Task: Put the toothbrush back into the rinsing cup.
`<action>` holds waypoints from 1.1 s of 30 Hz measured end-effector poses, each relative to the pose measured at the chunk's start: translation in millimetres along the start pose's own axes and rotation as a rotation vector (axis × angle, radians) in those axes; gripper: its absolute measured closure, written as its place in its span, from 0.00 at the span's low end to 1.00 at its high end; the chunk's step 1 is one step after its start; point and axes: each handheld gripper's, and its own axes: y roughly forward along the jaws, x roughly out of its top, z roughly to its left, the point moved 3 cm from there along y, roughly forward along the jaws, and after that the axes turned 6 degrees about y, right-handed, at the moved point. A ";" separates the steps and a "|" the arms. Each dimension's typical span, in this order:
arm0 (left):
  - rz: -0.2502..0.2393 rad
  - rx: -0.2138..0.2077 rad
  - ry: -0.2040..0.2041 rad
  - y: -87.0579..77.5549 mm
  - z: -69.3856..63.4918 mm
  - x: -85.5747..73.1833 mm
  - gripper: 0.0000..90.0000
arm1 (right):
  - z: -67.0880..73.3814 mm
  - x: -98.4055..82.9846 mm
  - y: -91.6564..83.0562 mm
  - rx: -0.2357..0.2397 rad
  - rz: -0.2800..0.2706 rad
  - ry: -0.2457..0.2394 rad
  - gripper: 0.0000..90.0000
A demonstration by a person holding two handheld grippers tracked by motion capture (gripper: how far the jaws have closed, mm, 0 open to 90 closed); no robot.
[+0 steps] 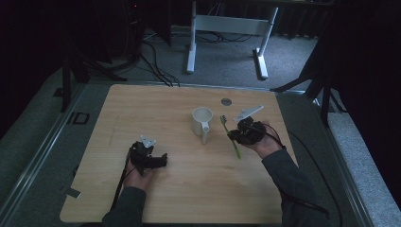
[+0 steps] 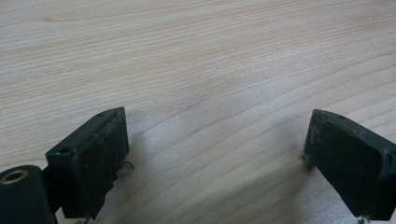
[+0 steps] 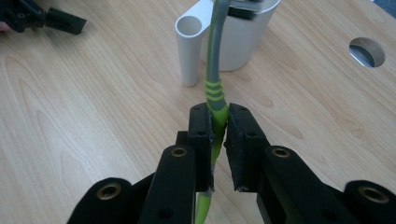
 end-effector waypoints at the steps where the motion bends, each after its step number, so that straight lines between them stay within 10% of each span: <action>1: 0.000 0.000 0.000 0.0 0.0 0.0 0.08 | -0.5 0.1 0.3 -0.002 -0.004 0.001 0.89; 33: -0.001 0.001 0.000 0.1 0.0 0.0 0.08 | -10.7 6.8 -2.7 -0.004 -0.127 0.088 0.89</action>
